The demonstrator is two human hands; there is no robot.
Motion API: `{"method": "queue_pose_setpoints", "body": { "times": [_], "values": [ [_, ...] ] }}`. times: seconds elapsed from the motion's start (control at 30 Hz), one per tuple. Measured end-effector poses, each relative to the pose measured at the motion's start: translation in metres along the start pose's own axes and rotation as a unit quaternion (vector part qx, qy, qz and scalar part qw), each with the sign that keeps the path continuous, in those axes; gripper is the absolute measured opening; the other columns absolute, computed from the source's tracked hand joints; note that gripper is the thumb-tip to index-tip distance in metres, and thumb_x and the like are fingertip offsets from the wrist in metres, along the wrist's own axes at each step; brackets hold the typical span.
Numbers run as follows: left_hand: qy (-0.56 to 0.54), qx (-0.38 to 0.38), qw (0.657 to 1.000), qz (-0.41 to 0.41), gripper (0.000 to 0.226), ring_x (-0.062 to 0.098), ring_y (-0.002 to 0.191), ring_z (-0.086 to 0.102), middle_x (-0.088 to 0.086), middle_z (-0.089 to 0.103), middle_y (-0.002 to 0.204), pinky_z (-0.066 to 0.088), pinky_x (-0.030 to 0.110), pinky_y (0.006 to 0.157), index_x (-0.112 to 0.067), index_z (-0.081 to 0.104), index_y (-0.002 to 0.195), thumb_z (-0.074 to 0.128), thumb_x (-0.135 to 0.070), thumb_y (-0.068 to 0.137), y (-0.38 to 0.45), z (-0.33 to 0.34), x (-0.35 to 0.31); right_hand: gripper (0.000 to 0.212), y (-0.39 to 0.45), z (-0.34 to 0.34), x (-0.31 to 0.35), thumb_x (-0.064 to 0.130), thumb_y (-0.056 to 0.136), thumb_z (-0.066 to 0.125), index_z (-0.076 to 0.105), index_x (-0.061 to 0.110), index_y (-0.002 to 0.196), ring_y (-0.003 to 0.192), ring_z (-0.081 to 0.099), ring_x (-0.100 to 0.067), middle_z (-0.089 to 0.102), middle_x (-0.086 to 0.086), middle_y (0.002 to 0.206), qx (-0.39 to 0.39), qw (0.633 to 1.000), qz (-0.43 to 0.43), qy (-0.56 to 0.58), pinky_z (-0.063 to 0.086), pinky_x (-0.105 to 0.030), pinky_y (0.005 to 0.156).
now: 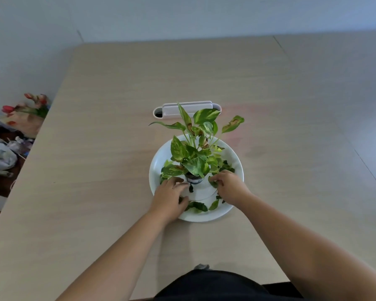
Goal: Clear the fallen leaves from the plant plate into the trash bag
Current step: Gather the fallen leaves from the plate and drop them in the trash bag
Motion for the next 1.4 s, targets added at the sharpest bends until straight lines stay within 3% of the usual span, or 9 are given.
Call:
{"method": "queue_pose_setpoints", "body": {
  "times": [0.1, 0.2, 0.4, 0.57, 0.7, 0.87, 1.0, 1.27, 1.4],
  "values": [
    [0.042, 0.069, 0.997, -0.002, 0.057, 0.027, 0.133, 0.036, 0.000, 0.040, 0.147, 0.033, 0.037, 0.110, -0.029, 0.046, 0.139, 0.053, -0.046, 0.086, 0.008, 0.007, -0.004, 0.049, 0.008, 0.005, 0.001, 0.005, 0.091, 0.038, 0.059, 0.024, 0.131, 0.124, 0.046, -0.024, 0.051, -0.002, 0.135, 0.046, 0.994, -0.027, -0.095, 0.042, -0.034, 0.102],
    [0.011, 0.094, 0.995, 0.033, 0.043, 0.022, 0.123, 0.048, -0.002, 0.054, 0.133, 0.040, 0.035, 0.105, -0.025, 0.061, 0.126, 0.052, -0.042, 0.088, 0.009, 0.016, -0.007, 0.056, 0.009, 0.015, 0.001, 0.007, 0.087, 0.039, 0.053, 0.029, 0.136, 0.129, 0.042, -0.023, 0.046, 0.008, 0.146, 0.091, 0.983, -0.053, -0.151, 0.036, -0.035, 0.109],
    [-0.070, 0.048, 0.995, 0.043, 0.035, 0.013, 0.086, 0.058, -0.007, 0.063, 0.091, 0.052, 0.038, 0.077, -0.021, 0.069, 0.090, 0.046, -0.046, 0.082, -0.002, 0.010, -0.006, 0.038, 0.004, 0.003, -0.002, 0.003, 0.089, 0.042, 0.072, 0.020, 0.106, 0.080, 0.060, -0.013, 0.071, -0.004, 0.103, 0.049, 0.996, -0.035, -0.060, 0.050, -0.027, 0.079],
    [0.065, 0.029, 0.996, -0.050, 0.048, 0.024, 0.114, 0.048, 0.000, 0.051, 0.124, 0.040, 0.037, 0.095, -0.028, 0.052, 0.124, 0.051, -0.052, 0.083, -0.003, 0.008, -0.006, 0.054, 0.011, 0.013, -0.003, 0.001, 0.083, 0.053, 0.058, 0.026, 0.131, 0.132, 0.039, -0.022, 0.048, 0.003, 0.139, 0.090, 0.988, -0.042, -0.116, 0.038, -0.033, 0.108],
    [0.123, 0.034, 0.988, -0.084, 0.057, 0.024, 0.116, 0.047, -0.001, 0.050, 0.124, 0.029, 0.040, 0.096, -0.032, 0.046, 0.124, 0.041, -0.068, 0.081, -0.012, 0.011, -0.009, 0.054, 0.003, 0.028, 0.007, -0.001, 0.083, 0.049, 0.060, 0.027, 0.129, 0.123, 0.044, -0.026, 0.048, -0.002, 0.128, 0.132, 0.978, -0.084, -0.137, 0.041, -0.035, 0.103],
    [0.131, 0.051, 0.983, -0.115, 0.063, 0.025, 0.111, 0.049, -0.002, 0.049, 0.124, 0.028, 0.040, 0.092, -0.034, 0.045, 0.115, 0.038, -0.080, 0.073, -0.015, 0.015, -0.009, 0.033, -0.005, 0.028, 0.007, -0.002, 0.082, 0.047, 0.074, 0.014, 0.091, 0.103, 0.057, -0.022, 0.060, -0.001, 0.110, 0.170, 0.967, -0.084, -0.172, 0.050, -0.037, 0.087],
    [0.137, 0.065, 0.978, -0.146, 0.078, 0.029, 0.105, 0.051, 0.000, 0.049, 0.121, 0.028, 0.042, 0.089, -0.029, 0.045, 0.113, 0.044, -0.088, 0.061, -0.009, 0.014, -0.012, 0.039, 0.000, 0.022, 0.009, -0.002, 0.084, 0.049, 0.073, 0.022, 0.104, 0.106, 0.058, -0.020, 0.056, 0.001, 0.116, 0.159, 0.969, -0.095, -0.166, 0.050, -0.033, 0.089],
    [0.134, 0.079, 0.980, -0.128, 0.067, 0.028, 0.103, 0.053, 0.003, 0.049, 0.117, 0.034, 0.042, 0.086, -0.023, 0.048, 0.113, 0.060, -0.070, 0.066, 0.005, 0.014, -0.016, 0.039, -0.008, 0.024, 0.008, 0.000, 0.084, 0.050, 0.075, 0.025, 0.099, 0.104, 0.050, -0.018, 0.052, 0.002, 0.109, 0.203, 0.950, -0.112, -0.208, 0.049, -0.035, 0.087],
    [0.089, 0.078, 0.988, -0.098, 0.050, 0.025, 0.096, 0.058, 0.000, 0.048, 0.110, 0.037, 0.038, 0.085, -0.024, 0.050, 0.107, 0.064, -0.057, 0.073, 0.002, 0.010, -0.014, 0.036, -0.008, 0.009, 0.004, 0.002, 0.087, 0.046, 0.075, 0.020, 0.097, 0.102, 0.056, -0.022, 0.053, 0.000, 0.113, 0.147, 0.973, -0.082, -0.158, 0.050, -0.034, 0.088]
  ]
}}
Point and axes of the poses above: each hand's wrist, its own y-axis towards the middle knuckle, its own z-axis out of the palm, x = y × z, the point moved 5 cm from there along y, towards the middle knuckle
